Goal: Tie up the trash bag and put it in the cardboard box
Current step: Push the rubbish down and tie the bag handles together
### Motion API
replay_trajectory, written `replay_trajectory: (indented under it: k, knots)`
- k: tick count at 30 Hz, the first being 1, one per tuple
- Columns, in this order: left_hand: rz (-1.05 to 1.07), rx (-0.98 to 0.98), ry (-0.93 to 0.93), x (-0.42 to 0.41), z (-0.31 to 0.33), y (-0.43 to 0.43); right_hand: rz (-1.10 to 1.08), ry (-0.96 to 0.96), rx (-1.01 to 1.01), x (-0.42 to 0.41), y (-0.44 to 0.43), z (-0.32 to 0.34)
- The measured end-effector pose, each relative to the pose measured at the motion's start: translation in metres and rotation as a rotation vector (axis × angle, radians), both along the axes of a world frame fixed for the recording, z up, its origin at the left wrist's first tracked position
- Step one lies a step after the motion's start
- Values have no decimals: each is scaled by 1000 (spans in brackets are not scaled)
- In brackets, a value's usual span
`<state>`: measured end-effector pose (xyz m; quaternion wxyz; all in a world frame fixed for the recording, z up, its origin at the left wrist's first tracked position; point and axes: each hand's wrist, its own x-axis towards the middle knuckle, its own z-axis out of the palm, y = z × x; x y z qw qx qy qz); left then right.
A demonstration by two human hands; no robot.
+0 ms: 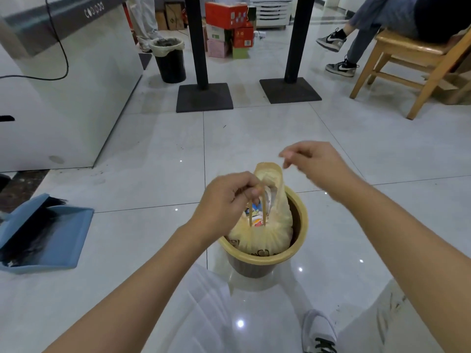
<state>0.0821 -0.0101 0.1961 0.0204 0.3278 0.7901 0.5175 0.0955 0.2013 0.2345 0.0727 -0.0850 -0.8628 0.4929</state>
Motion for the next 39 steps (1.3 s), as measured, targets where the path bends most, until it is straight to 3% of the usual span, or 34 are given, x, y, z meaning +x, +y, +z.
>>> replay_trajectory:
  k: [3, 8, 15, 22, 27, 32, 36, 39]
  knots:
    - [-68, 46, 33, 2, 18, -2, -219, -66, -46, -14, 27, -8]
    - [-148, 36, -134, 3, 6, 1, -198, -278, -42, -27, 34, -46]
    - [-37, -75, -116, -8, 7, -10, -193, -520, 279, -36, 8, -88]
    - [4, -213, -23, -13, 0, -22, -281, -496, 395, -42, -13, -96]
    - [258, -174, -53, -27, -8, -23, -332, -430, 454, -56, -11, -99]
    - [412, -362, -82, -61, -30, 4, -321, -327, 450, -60, 0, -92]
    - [403, -583, -100, -91, -62, 40, -260, -288, 378, -53, 18, -82]
    - [325, -593, -35, -109, -72, 64, -205, -276, 298, -45, 30, -81]
